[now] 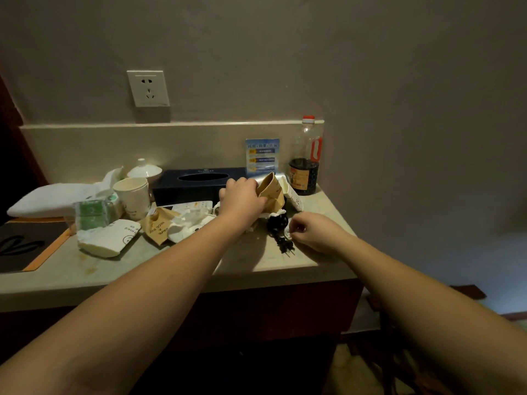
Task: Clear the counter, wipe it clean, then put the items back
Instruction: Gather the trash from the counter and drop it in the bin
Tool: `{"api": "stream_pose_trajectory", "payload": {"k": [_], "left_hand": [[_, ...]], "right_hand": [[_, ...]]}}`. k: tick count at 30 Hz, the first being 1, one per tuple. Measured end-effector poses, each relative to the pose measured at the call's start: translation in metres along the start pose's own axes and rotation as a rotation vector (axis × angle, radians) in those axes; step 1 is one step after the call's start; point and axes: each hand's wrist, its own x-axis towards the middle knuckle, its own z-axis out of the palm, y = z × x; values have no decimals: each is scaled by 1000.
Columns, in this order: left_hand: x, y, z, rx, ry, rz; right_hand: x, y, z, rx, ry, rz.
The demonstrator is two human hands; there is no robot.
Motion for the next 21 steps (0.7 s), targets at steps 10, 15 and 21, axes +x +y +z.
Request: {"api": "stream_pose_trajectory", "payload": {"k": [10,15,21], "left_hand": [[-7,-12,-42,-548,112,3],[-32,-37,-70,-759,222,-81],[-46,-66,-69,-727,256,-140]], "right_hand": [[38,20,-16,270,420,242],[61,11,-8,250,410,325],[65,4,1,155,153,303]]}}
